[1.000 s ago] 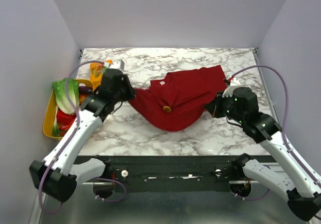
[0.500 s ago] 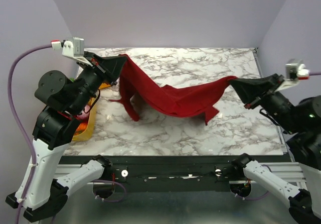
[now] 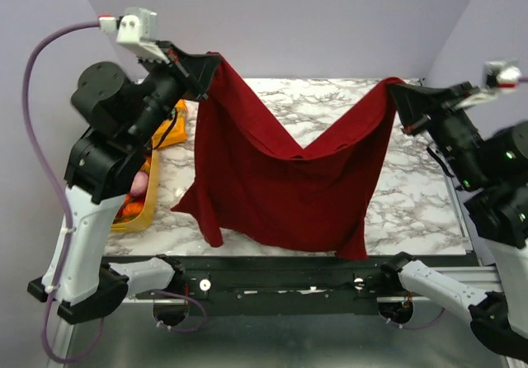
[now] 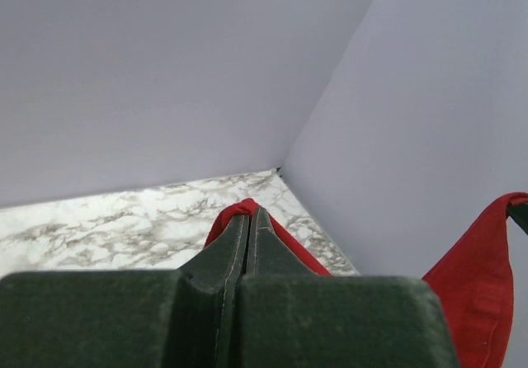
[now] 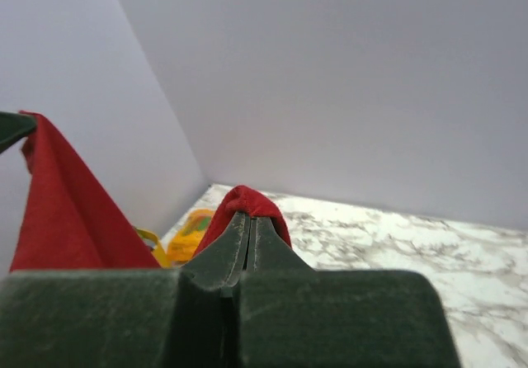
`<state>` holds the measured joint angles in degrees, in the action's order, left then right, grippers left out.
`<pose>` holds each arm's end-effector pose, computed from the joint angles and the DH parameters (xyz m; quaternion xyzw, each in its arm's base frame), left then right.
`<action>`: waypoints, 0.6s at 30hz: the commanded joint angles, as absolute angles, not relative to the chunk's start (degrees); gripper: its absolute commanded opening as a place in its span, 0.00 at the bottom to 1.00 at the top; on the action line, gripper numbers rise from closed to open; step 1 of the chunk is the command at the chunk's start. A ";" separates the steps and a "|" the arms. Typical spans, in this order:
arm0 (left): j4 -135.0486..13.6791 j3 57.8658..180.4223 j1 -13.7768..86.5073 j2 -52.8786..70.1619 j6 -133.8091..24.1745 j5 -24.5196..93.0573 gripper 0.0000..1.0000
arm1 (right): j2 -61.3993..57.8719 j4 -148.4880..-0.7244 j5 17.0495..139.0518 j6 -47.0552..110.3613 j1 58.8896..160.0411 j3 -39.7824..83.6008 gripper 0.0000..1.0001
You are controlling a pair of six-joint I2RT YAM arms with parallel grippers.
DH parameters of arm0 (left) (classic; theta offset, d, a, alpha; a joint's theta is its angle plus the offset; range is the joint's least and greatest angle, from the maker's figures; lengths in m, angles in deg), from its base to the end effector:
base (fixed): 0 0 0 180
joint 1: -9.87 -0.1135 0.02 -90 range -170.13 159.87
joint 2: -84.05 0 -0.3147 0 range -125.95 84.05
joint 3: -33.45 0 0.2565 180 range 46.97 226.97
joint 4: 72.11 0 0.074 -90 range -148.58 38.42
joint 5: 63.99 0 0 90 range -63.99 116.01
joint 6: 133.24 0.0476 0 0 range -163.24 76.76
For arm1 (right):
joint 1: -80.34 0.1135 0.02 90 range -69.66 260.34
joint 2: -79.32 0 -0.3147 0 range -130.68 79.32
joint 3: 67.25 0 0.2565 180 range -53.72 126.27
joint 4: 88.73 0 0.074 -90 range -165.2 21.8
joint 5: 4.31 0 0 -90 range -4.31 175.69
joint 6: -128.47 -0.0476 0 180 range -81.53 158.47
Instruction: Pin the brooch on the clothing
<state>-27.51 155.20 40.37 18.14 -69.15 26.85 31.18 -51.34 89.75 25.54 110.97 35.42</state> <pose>0.1331 -0.0792 0.6367 0.0311 0.6337 -0.3694 0.6790 0.0662 0.0353 0.5926 -0.0631 0.5908 0.2788 0.7545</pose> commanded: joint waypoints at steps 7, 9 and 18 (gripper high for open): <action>-27.20 163.86 28.86 -0.31 -71.18 28.21 0.00 | 5.86 -52.68 86.50 29.15 101.71 48.47 0.00; -28.34 168.51 26.92 -5.30 -71.36 28.29 0.00 | -1.31 -53.93 80.89 28.54 97.07 51.99 0.01; -30.88 195.96 17.34 -23.36 -76.63 35.06 0.00 | -24.38 -51.91 61.89 26.24 88.43 91.45 0.00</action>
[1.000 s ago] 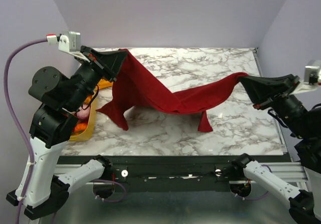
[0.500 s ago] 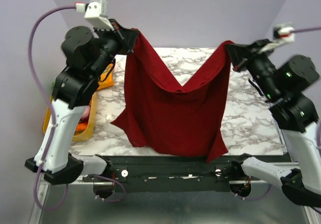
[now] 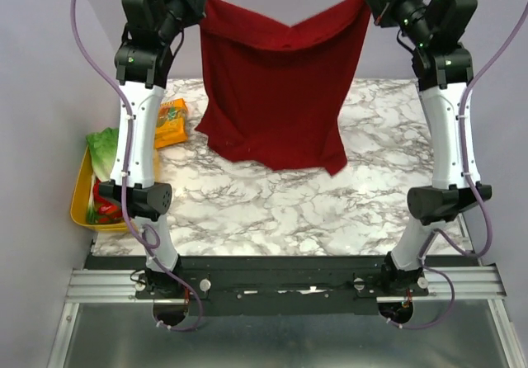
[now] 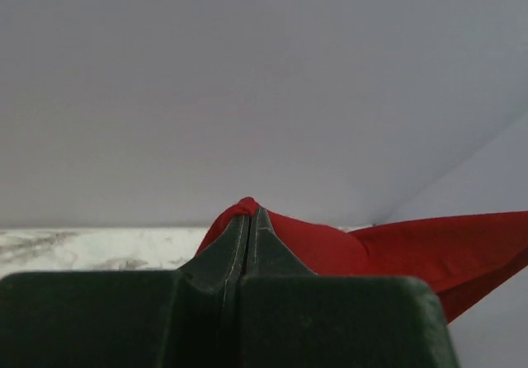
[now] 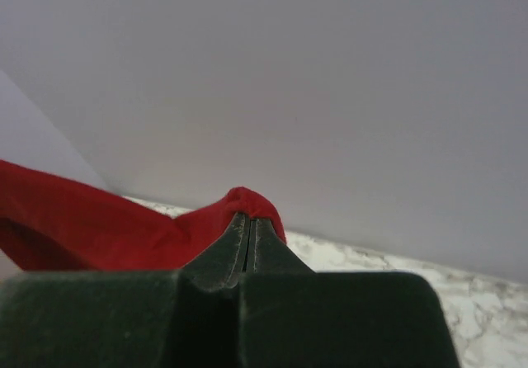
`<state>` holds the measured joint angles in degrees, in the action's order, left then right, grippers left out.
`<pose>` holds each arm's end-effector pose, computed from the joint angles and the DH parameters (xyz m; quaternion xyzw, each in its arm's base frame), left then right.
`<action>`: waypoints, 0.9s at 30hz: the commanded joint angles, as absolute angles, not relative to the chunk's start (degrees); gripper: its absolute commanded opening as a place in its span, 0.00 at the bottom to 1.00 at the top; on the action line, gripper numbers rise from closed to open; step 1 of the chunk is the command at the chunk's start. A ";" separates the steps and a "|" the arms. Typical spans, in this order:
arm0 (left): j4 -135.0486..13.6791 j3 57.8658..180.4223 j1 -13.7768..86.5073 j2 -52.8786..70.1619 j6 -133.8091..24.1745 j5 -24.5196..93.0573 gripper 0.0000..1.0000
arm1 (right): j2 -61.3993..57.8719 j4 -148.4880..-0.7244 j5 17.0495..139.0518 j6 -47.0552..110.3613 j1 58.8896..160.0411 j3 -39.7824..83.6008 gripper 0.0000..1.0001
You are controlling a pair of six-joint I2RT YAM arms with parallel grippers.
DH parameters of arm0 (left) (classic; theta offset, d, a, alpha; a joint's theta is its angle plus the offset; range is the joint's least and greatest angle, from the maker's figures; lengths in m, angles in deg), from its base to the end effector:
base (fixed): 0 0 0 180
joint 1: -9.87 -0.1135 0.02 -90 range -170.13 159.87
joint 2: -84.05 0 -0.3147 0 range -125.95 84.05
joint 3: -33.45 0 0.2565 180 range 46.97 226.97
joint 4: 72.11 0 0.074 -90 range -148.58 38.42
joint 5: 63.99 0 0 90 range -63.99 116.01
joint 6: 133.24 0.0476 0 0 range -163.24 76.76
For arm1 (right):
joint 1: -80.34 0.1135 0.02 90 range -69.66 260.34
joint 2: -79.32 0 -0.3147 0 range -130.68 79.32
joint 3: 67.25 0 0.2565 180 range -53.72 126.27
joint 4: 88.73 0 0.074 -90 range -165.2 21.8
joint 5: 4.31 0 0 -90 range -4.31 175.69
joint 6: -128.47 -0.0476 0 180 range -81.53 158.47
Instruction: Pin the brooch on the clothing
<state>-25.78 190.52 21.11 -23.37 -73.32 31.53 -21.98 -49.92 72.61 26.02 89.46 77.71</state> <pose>0.3929 -0.0827 0.6163 -0.0777 0.6820 -0.2872 0.6681 0.3806 0.0720 0.6094 -0.0643 0.6743 0.2126 0.7043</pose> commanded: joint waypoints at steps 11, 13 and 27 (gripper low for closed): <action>-43.10 167.25 15.49 -7.81 -74.70 35.76 0.00 | -14.30 -61.05 58.27 25.90 88.07 71.12 0.00; -45.73 154.33 15.49 -3.16 -76.19 35.68 0.00 | -9.47 -62.01 58.71 24.85 88.07 56.95 0.00; -48.82 81.91 21.72 26.37 -86.82 36.37 0.00 | 24.99 -63.01 69.16 11.59 88.16 -16.44 0.01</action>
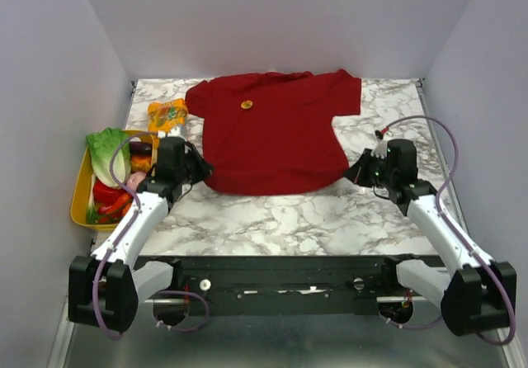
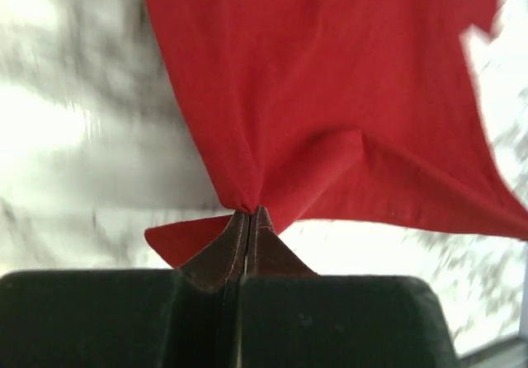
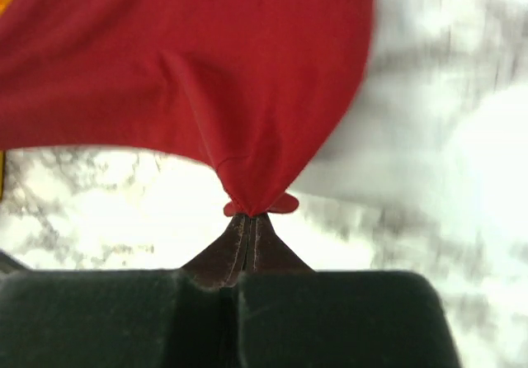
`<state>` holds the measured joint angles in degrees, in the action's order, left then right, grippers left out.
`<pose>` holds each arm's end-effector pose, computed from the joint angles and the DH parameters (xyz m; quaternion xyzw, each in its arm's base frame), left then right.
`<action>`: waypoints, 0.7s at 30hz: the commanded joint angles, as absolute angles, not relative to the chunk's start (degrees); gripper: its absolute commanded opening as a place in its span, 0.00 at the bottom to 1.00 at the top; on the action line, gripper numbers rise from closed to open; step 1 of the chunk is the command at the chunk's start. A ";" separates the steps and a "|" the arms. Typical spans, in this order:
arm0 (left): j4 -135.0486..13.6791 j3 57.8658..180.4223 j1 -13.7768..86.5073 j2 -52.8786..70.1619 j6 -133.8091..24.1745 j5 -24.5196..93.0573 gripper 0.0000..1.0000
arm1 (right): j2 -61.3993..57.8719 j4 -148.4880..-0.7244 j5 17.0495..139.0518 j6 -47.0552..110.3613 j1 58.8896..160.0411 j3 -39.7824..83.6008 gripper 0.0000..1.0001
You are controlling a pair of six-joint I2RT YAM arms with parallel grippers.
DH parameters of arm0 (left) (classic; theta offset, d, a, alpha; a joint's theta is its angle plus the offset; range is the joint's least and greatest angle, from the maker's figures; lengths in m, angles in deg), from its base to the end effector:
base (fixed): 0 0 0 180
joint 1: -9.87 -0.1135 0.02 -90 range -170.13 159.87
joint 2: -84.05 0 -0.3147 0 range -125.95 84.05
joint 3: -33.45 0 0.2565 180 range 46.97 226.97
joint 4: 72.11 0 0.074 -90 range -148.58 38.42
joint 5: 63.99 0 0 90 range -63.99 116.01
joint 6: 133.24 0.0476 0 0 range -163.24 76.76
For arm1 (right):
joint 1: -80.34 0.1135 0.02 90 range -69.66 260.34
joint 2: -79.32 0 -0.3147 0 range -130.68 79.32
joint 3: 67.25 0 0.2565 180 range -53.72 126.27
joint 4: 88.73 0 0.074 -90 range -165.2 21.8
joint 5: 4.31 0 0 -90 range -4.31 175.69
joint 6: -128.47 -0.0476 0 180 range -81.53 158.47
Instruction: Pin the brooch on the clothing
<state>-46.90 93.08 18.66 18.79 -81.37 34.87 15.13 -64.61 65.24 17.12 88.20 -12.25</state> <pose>0.2435 -0.0451 0.3121 -0.1827 0.8485 -0.2576 0.4247 0.2308 0.0487 0.2907 0.0180 0.8700 0.2690 0.4127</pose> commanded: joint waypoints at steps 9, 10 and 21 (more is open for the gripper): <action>-36.00 77.65 25.77 33.77 -89.03 30.93 0.00 | 32.12 -44.19 66.27 4.98 88.16 -21.21 0.00; -34.60 77.65 25.77 34.04 -89.20 30.84 0.00 | 32.64 -41.74 66.35 4.89 88.07 -21.21 0.01; -28.35 79.13 26.74 38.08 -90.43 31.64 0.00 | 36.69 -28.18 70.41 5.86 88.07 -16.90 0.00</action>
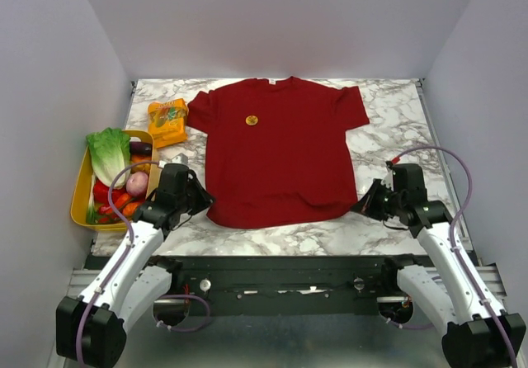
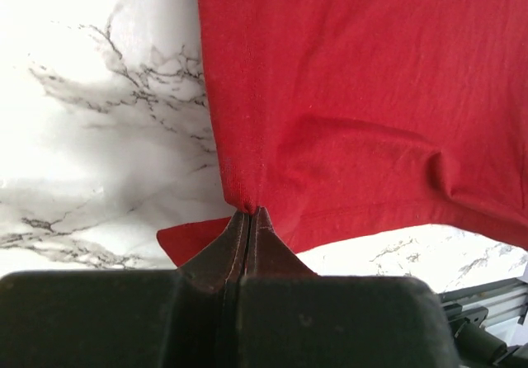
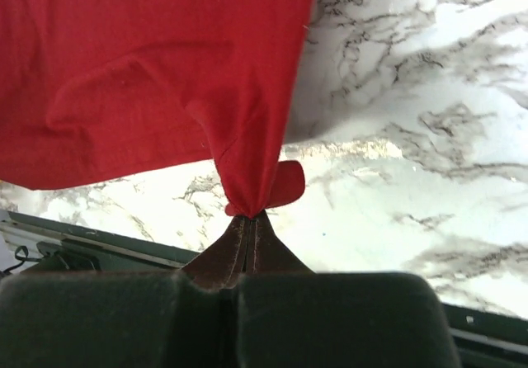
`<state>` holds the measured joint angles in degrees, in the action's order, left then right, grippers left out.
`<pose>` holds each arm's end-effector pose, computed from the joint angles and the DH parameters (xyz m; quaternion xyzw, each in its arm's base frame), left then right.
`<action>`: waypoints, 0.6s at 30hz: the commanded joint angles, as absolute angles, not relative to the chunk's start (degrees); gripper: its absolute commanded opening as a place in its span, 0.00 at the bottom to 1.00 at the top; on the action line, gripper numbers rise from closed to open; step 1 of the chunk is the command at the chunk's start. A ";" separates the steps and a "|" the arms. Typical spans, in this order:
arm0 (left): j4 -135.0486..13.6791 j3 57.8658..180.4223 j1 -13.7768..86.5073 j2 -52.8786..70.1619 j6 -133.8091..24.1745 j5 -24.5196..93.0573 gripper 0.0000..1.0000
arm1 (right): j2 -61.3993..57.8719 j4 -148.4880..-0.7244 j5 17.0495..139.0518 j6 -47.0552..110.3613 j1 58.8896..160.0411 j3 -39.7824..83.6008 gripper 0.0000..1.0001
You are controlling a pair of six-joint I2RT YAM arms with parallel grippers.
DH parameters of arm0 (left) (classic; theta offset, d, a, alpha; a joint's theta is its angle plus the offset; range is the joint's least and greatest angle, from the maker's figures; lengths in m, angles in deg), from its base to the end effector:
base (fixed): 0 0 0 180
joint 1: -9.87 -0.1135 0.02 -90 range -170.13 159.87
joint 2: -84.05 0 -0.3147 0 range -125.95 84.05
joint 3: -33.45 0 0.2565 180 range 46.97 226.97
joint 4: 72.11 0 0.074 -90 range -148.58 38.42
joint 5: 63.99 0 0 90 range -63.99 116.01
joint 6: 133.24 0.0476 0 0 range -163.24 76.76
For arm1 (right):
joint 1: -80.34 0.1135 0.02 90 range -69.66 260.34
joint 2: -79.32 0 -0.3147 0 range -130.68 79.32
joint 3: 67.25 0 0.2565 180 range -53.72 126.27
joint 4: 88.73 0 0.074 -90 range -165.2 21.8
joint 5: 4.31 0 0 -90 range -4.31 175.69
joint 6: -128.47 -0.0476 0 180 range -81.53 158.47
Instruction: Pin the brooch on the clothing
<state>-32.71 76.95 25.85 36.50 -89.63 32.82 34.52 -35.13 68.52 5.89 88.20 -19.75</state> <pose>0.1441 -0.0471 0.2442 -0.2179 0.8911 -0.2509 0.3092 0.1251 0.0315 0.2546 0.1507 0.9209 0.2464 0.2619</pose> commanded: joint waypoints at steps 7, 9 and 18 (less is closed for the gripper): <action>-23.43 81.34 27.71 39.13 -90.35 30.75 0.00 | 37.66 -23.01 68.73 7.18 88.16 -15.41 0.01; -22.38 81.34 28.23 39.22 -90.52 30.67 0.00 | 37.74 -21.51 69.34 7.53 88.16 -14.18 0.01; -19.56 80.02 30.69 42.38 -92.45 30.49 0.14 | 38.98 -16.84 67.94 9.28 88.16 -11.89 0.12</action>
